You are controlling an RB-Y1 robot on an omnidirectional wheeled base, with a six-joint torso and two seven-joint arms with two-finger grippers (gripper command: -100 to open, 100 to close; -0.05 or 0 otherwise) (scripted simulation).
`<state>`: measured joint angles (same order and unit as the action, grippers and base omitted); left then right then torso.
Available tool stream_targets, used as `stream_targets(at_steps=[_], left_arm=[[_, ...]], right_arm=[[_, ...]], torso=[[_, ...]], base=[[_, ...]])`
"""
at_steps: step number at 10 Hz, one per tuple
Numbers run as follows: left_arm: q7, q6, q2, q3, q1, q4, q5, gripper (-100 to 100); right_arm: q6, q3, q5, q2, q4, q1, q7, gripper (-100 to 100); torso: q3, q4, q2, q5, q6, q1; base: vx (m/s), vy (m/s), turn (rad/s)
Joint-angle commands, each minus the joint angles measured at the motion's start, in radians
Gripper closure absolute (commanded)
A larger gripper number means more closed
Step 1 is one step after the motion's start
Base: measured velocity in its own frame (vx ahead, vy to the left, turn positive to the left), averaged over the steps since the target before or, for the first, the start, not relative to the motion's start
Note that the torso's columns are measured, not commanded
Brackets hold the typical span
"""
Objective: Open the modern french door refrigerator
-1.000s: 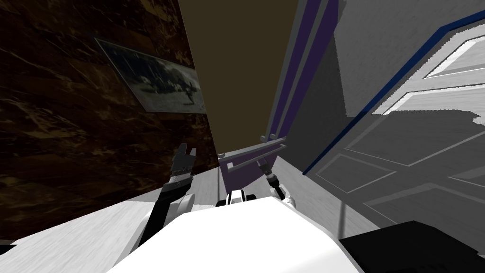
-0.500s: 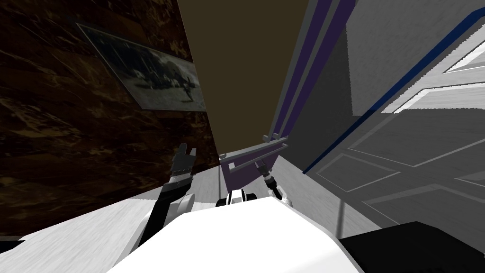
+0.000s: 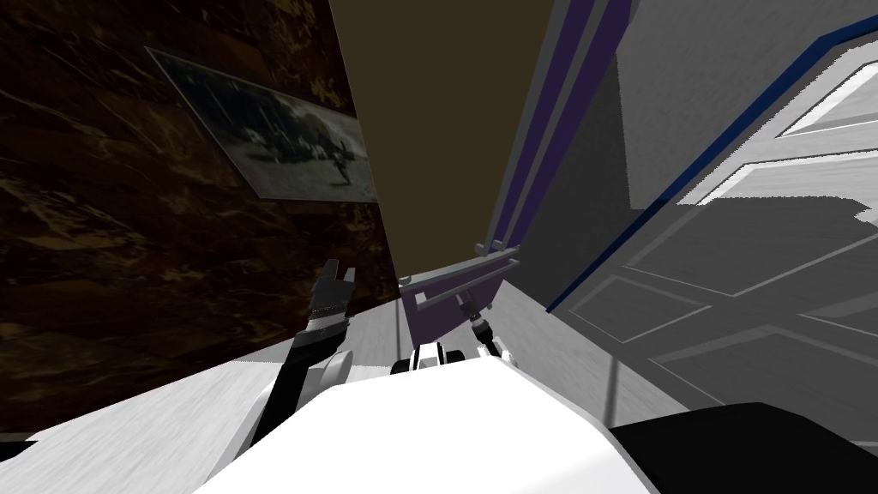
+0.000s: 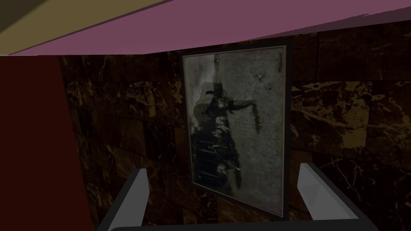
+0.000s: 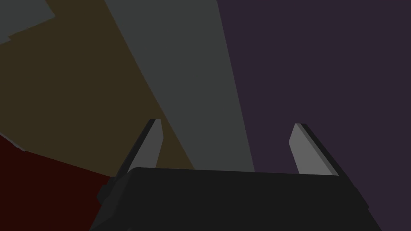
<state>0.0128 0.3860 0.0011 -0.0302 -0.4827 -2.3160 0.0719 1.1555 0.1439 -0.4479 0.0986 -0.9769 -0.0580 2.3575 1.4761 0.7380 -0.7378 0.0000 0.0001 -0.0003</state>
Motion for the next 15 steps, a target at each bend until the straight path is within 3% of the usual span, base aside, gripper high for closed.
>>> stream_targets(at_steps=[1, 4, 5, 6, 7, 10, 13, 14, 15], left_arm=[[0.0, 0.0, 0.0, 0.0, 0.0, 0.0, 0.0, 0], [0.0, 0.0, 0.0, 0.0, 0.0, 0.0, 0.0, 0], [0.0, 0.0, 0.0, 0.0, 0.0, 0.0, 0.0, 0], [0.0, 0.0, 0.0, 0.0, 0.0, 0.0, 0.0, 0], [0.0, 0.0, 0.0, 0.0, 0.0, 0.0, 0.0, 0], [0.0, 0.0, 0.0, 0.0, 0.0, 0.0, 0.0, 0], [0.0, 0.0, 0.0, 0.0, 0.0, 0.0, 0.0, 0], [0.0, 0.0, 0.0, 0.0, 0.0, 0.0, 0.0, 0], [0.0, 0.0, 0.0, 0.0, 0.0, 0.0, 0.0, 0]], right_arm=[[0.012, -0.001, -0.013, -0.065, 0.036, 0.015, 0.061, -100], [0.018, -0.001, -0.021, -0.145, 0.056, 0.025, 0.094, -100], [0.02, -0.002, -0.02, -0.131, 0.051, 0.02, 0.09, -100], [0.029, 0.047, 0.005, -0.098, 0.072, 0.015, 0.077, -100], [0.038, 0.074, 0.03, -0.063, 0.096, 0.012, 0.063, -100], [0.048, 0.147, 0.055, -0.028, 0.12, 0.008, 0.049, -100], [0.068, 0.238, 0.105, 0.043, 0.168, 0.001, 0.022, -100], [0.068, 0.247, 0.105, 0.043, 0.168, 0.001, 0.022, -100], [0.078, 0.285, 0.13, 0.079, 0.193, -0.002, 0.008, -100]], torso=[[0.0, 0.0, 0.0, 0.0, 0.0, 0.0], [0.0, 0.0, 0.0, 0.0, 0.0, 0.0], [0.0, 0.0, 0.0, 0.0, 0.0, 0.0], [0.0, 0.0, 0.0, 0.0, 0.0, -0.001], [-0.001, 0.0, -0.002, 0.0, -0.001, 0.001], [0.0, 0.0, 0.0, 0.0, 0.0, 0.0], [0.0, 0.0, 0.0, 0.0, 0.0, -0.001], [0.0, 0.0, 0.0, 0.0, 0.0, 0.001], [0.0, 0.0, 0.0, 0.0, 0.0, 0.0]], base=[[-0.024, 0.015, -0.019], [-0.019, 0.01, -0.01], [0.0, 0.0, 0.0], [-0.04, 0.035, 0.323], [-0.118, 0.089, 0.465], [-0.063, 0.073, 0.335], [-0.046, 0.064, 0.333], [-0.031, 0.062, 0.214], [-0.04, 0.088, 0.374]])
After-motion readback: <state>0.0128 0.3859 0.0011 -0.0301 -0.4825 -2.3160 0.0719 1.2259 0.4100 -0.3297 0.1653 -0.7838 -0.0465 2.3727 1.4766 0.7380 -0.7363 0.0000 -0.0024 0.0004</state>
